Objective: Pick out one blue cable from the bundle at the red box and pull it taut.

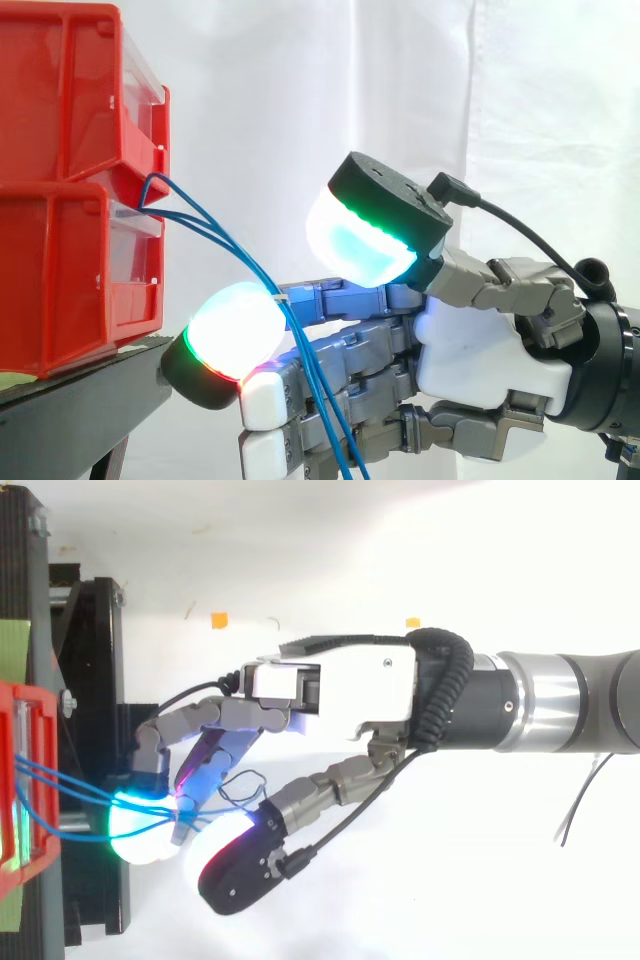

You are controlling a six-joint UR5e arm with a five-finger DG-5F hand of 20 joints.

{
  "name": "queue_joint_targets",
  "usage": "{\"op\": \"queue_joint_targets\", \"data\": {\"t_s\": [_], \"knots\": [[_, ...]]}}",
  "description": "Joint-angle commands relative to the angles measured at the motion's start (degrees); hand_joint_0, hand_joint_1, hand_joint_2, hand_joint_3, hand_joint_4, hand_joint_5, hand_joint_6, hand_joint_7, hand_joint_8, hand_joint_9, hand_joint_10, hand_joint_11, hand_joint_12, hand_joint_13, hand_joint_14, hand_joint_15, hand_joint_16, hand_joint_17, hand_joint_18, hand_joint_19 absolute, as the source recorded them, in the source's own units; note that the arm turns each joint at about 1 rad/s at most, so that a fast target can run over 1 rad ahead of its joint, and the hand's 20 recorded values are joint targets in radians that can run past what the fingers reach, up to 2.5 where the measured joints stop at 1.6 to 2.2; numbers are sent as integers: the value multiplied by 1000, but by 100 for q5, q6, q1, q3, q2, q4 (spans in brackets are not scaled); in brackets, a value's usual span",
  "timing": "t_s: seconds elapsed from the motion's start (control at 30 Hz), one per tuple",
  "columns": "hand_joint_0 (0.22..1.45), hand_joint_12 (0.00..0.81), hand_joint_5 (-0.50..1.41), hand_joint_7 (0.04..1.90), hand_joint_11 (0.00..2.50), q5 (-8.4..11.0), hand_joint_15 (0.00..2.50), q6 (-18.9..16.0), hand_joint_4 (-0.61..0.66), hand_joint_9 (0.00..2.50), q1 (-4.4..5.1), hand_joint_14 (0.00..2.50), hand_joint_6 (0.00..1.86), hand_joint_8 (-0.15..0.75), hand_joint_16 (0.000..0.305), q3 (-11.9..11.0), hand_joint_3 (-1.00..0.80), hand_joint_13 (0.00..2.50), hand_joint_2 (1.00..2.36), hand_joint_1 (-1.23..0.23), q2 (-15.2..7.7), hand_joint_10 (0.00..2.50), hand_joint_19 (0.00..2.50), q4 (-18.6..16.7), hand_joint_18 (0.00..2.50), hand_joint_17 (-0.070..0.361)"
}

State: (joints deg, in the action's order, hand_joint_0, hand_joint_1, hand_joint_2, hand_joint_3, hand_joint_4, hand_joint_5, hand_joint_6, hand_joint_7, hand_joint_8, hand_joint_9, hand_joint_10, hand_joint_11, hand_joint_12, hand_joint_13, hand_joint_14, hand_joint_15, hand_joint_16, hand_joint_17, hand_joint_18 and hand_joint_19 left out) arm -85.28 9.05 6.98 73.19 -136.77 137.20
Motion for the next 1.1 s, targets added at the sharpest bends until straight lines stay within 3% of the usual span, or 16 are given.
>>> {"op": "queue_joint_targets", "data": {"t_s": [0.0,0.13,0.4,0.6,0.8,1.07], "knots": [[647,307,-88,1190,317,-6,338,0,187,913,-4,13,502,317,32,3,-357,891,1013,-512,2,10,458,0,687,72],[645,310,-71,1298,320,-6,346,0,151,933,-12,12,503,319,32,3,-334,905,1014,-502,2,10,464,0,694,73],[638,310,-79,1115,346,-76,359,0,149,970,-39,14,661,324,32,3,-245,925,1017,-500,2,11,463,0,697,72],[634,312,-83,1092,361,-94,356,0,163,1013,-48,14,715,341,33,3,-217,941,1016,-503,2,12,453,0,710,74],[624,306,-94,1022,371,-94,364,0,136,1028,-65,13,778,338,31,-6,-349,946,1012,-461,2,12,449,0,707,70],[621,314,-100,1042,419,-138,353,0,129,1074,-83,14,838,355,33,-6,-212,963,1016,-494,2,13,445,0,739,73]]}}
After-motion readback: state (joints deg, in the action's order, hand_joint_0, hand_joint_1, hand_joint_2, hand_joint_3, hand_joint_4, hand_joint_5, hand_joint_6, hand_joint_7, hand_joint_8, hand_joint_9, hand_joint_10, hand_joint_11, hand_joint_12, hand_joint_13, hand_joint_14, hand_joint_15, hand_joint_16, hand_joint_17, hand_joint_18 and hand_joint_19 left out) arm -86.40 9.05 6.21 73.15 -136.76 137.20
